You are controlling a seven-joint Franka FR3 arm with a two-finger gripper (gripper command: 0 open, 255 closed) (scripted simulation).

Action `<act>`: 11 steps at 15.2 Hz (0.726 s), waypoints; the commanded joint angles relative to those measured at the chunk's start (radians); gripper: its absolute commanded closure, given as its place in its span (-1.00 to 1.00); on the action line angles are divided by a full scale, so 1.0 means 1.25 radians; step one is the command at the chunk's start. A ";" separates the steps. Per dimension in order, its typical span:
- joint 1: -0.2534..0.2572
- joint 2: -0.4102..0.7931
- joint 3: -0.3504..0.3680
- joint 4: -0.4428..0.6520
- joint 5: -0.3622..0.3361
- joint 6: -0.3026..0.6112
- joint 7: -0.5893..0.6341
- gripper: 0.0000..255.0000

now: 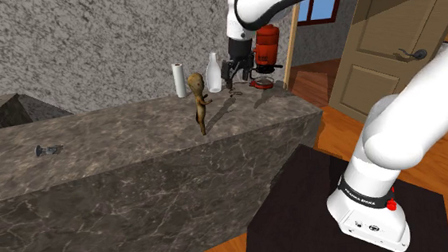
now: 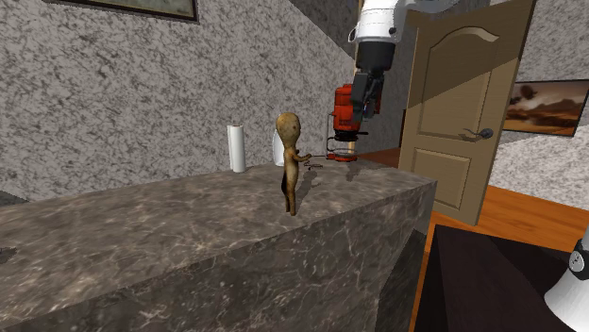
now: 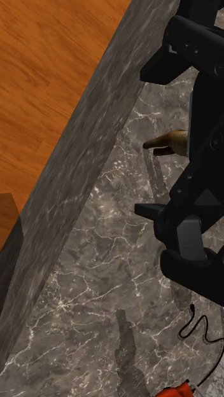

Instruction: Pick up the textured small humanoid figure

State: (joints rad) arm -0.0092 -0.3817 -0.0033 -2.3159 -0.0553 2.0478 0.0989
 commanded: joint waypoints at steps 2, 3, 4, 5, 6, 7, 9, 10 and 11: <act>0.000 0.076 0.002 0.027 0.004 0.077 0.013 -1.00; 0.001 0.102 0.003 0.039 0.005 0.101 0.018 -1.00; 0.001 0.129 0.004 0.052 0.006 0.123 0.023 -1.00; 0.001 0.155 0.005 0.067 0.007 0.145 0.028 -1.00; 0.002 0.183 0.006 0.082 0.008 0.165 0.033 -1.00; 0.002 0.210 0.007 0.099 0.009 0.185 0.037 -1.00; 0.003 0.264 0.008 0.135 0.009 0.221 0.047 -1.00; 0.004 0.292 0.009 0.155 0.010 0.238 0.051 -1.00; 0.004 0.319 0.009 0.176 0.010 0.253 0.056 -1.00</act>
State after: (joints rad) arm -0.0047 -0.0170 0.0079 -2.1152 -0.0433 2.3364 0.1627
